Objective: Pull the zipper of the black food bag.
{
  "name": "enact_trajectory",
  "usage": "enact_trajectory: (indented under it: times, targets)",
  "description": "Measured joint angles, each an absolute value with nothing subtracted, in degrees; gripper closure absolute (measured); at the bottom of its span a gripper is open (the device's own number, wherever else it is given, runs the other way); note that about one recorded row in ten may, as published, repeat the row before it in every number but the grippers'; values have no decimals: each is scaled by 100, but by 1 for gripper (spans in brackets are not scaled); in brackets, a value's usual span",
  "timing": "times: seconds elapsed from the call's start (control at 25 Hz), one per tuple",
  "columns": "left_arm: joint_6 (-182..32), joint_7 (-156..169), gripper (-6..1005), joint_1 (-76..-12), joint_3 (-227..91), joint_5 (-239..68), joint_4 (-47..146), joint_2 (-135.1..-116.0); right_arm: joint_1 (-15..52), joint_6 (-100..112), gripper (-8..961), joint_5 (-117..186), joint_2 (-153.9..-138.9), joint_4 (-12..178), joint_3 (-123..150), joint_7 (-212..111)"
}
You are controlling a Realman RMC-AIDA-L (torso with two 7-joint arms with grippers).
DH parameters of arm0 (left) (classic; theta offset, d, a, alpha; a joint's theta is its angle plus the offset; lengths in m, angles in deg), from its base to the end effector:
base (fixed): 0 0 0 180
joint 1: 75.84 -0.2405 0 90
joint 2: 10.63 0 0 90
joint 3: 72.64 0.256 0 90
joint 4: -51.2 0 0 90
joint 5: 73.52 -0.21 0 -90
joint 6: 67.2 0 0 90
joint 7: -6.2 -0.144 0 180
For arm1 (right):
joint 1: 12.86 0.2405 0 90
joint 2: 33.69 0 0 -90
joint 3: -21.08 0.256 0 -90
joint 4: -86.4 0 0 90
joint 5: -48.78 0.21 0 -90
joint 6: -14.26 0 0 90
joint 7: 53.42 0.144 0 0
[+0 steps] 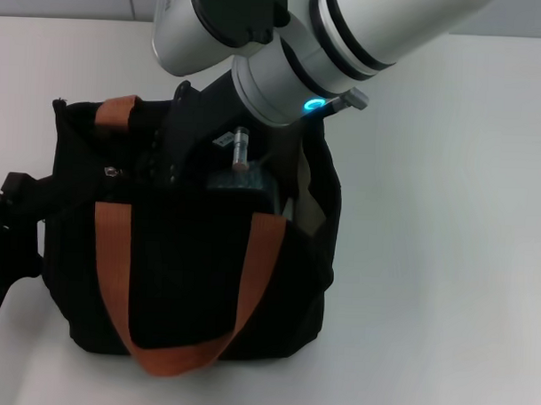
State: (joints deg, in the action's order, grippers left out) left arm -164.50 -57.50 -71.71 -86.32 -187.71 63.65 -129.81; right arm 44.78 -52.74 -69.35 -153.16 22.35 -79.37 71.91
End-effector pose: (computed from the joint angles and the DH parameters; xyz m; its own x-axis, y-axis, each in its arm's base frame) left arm -0.3326 0.1743 -0.0261 0.8753 -0.3095 -0.3716 -0.3587 0.1001 -0.9281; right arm 0.0011 0.3518 -0.1040 0.9951 0.0898 0.0406 0.0925 -0.9931 -0.0716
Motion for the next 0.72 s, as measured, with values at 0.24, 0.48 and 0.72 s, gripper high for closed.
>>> enact_trajectory:
  times: [0.24, 0.48, 0.72]
  targets:
    - [-16496, -5726, 985, -7171, -8639, -18769, 6371, -12982, 4338, -5446, 956, -7084, -15308, 2110, -7816, 7216]
    - [-16736, -5502, 985, -7205, -8874, -18752, 6496, -12981, 3908, -5688, 953, -7186, -15314, 1654, -7407, 7252]
    - [-17023, -5394, 985, -7167, -8967, -18767, 6641, -12981, 3720, -5692, 914, -7130, -15324, 1488, -7374, 7251]
